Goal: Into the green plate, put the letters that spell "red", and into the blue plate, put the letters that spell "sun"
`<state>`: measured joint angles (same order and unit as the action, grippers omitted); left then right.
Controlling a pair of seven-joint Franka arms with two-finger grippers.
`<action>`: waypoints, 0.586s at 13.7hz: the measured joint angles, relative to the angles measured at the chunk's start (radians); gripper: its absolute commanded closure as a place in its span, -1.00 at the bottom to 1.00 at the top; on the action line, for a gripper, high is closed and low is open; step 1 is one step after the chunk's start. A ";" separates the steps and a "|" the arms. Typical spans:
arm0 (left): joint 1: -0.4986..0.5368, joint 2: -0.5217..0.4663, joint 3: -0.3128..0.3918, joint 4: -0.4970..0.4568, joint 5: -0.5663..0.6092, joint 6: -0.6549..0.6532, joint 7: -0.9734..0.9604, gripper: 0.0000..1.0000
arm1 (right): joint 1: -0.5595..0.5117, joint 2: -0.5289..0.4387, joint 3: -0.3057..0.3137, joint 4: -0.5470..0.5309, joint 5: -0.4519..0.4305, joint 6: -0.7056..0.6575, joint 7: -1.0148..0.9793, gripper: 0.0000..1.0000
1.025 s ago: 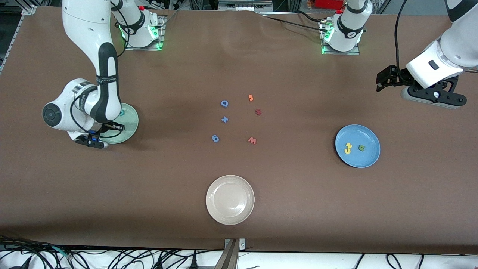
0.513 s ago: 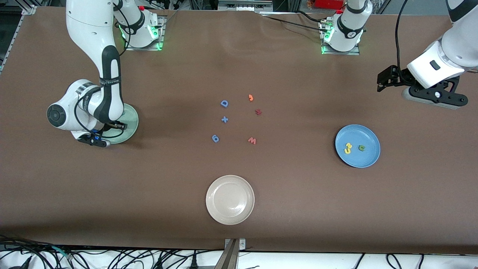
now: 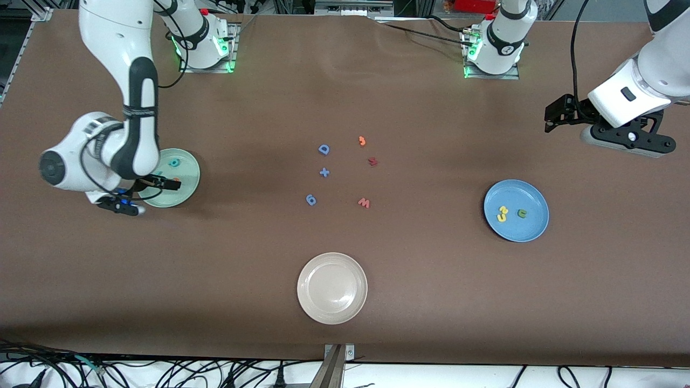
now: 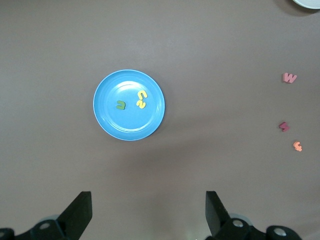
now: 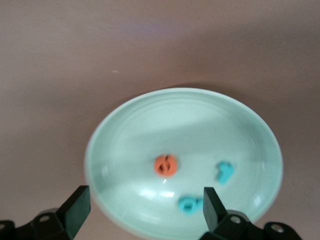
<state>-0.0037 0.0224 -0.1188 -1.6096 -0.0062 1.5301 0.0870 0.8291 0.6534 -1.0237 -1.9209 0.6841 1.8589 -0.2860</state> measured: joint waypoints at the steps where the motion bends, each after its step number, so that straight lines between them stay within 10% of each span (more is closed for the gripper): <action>1: 0.000 0.000 0.000 0.000 0.000 0.000 0.000 -1.00 | 0.000 -0.007 -0.035 0.054 0.000 -0.079 0.003 -0.99; 8: 0.000 0.000 0.000 0.000 0.000 0.000 0.000 -1.00 | 0.004 -0.021 -0.093 0.318 0.000 -0.275 0.205 -0.99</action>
<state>-0.0035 0.0224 -0.1187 -1.6096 -0.0062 1.5298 0.0870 0.8331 0.6322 -1.1167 -1.6032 0.6839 1.5840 -0.0813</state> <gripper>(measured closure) 0.000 0.000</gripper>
